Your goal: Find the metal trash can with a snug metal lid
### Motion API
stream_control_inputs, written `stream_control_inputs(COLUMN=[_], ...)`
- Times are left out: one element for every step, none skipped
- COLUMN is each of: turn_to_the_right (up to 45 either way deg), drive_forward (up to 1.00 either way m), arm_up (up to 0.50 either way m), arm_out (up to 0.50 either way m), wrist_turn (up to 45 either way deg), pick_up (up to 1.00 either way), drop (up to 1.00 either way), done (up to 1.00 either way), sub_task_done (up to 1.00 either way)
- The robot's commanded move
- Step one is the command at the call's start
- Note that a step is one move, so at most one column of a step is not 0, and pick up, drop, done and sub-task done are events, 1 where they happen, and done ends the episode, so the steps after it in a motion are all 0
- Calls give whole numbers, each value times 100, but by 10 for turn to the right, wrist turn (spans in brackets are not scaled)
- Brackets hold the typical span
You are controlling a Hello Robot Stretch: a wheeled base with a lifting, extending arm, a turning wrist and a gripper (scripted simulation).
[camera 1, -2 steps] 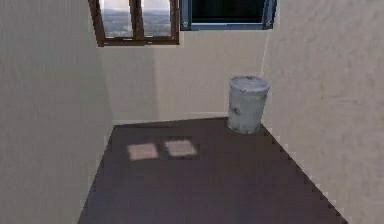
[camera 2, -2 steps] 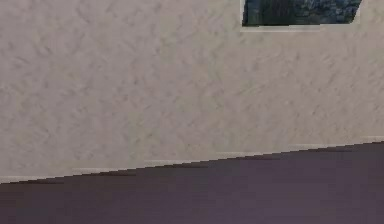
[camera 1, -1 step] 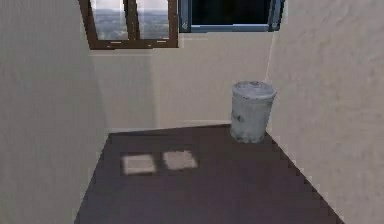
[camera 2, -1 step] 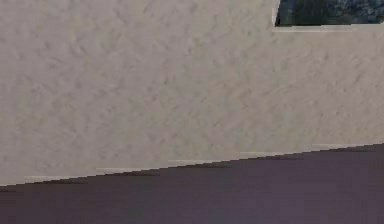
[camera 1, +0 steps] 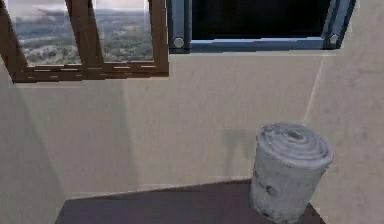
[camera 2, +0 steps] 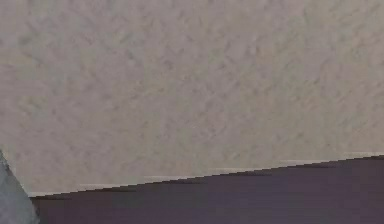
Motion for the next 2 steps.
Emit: stream_control_inputs(turn_to_the_right=[120,0], drive_forward=[0,25], arm_up=[0,0], arm_out=[0,0], wrist_turn=[0,0], pick_up=[0,0], drop=[0,0], done=[0,0], sub_task_done=[0,0])
